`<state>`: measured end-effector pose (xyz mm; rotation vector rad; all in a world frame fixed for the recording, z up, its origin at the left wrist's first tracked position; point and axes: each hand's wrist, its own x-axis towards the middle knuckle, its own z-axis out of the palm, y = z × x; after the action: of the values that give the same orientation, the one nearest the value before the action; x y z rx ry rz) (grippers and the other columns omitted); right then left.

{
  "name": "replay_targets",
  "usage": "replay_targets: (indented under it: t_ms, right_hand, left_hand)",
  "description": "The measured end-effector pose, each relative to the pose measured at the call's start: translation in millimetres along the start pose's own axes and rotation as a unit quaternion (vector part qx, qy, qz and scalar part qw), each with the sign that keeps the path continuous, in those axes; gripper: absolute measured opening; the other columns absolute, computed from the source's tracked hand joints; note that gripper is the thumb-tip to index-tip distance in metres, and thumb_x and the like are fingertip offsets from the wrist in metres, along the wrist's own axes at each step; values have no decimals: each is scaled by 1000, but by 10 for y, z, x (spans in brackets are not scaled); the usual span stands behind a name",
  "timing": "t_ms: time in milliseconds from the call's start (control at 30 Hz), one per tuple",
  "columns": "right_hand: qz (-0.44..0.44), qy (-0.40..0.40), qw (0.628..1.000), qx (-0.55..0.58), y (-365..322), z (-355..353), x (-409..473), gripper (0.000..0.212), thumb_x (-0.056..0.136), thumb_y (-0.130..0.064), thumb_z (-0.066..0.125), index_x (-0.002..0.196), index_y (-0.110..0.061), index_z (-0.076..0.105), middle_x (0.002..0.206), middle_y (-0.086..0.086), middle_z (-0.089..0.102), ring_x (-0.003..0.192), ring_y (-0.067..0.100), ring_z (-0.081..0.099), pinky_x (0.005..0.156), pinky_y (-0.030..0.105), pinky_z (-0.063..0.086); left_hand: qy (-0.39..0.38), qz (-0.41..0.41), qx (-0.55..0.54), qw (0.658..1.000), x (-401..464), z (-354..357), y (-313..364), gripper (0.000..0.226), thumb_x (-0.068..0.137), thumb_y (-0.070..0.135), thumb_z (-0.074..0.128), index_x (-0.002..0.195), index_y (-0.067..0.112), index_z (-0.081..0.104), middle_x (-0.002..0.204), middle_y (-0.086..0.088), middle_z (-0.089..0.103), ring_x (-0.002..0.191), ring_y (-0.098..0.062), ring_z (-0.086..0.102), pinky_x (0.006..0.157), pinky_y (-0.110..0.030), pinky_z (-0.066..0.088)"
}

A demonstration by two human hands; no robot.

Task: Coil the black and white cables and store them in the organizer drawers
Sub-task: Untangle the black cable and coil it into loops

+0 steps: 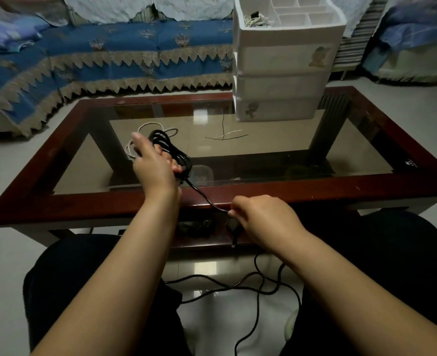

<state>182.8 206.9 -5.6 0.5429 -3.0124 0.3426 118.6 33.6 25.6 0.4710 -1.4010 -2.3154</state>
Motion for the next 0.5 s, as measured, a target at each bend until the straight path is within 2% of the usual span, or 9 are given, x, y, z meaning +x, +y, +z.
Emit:
replay_targets:
  t_ms: [100, 233, 300, 400, 467, 500]
  right_hand:
    - [-109, 6, 994, -29, -75, -255, -16, 25, 98, -42, 41, 105, -23, 56, 93, -2, 64, 85, 21, 61, 66, 33, 47]
    - [-180, 36, 983, -22, -84, -501, 19, 27, 97, -43, 43, 103, -24, 60, 94, -5, 60, 86, 17, 60, 64, 28, 39]
    - [-199, 45, 979, 10, -67, -600, 51, 26, 95, -43, 47, 106, -26, 64, 96, -8, 61, 87, 12, 60, 66, 25, 38]
    - [-193, 27, 980, 40, -16, -657, 127, 22, 93, -44, 48, 102, -30, 62, 92, -18, 59, 82, 1, 55, 67, 22, 42]
    - [-165, 3, 984, 60, 14, -650, 170, 11, 95, -42, 46, 93, -36, 54, 77, -24, 48, 69, -7, 46, 60, 13, 32]
    - [-149, -7, 986, 73, 34, -636, 185, 8, 95, -41, 45, 93, -38, 52, 73, -25, 46, 67, -9, 44, 59, 11, 28]
  left_hand:
    - [-84, 42, 115, 989, -99, 65, -72, 52, 97, 56, 29, 60, 21, 39, 44, 9, 34, 38, -7, 32, 39, -21, 29]
    - [-189, 38, 228, 954, -184, 117, -172, 58, 88, 67, 27, 56, 21, 38, 40, 9, 38, 36, -7, 37, 40, -19, 34]
    - [-229, 3, 254, 940, -249, 141, -211, 60, 80, 71, 24, 57, 18, 40, 38, 8, 41, 33, -6, 40, 38, -18, 34]
    - [-243, -57, 350, 903, -356, 184, -283, 72, 96, 57, 14, 49, 14, 47, 30, 5, 45, 30, 0, 45, 41, -16, 38]
    - [-249, -143, 330, 899, -408, 187, -338, 82, 94, 62, 16, 33, 18, 46, 26, 3, 39, 28, -6, 43, 44, -24, 36]
    - [-262, -188, 293, 900, -428, 176, -357, 83, 93, 65, 19, 29, 18, 45, 27, 4, 36, 27, -9, 40, 42, -23, 33]
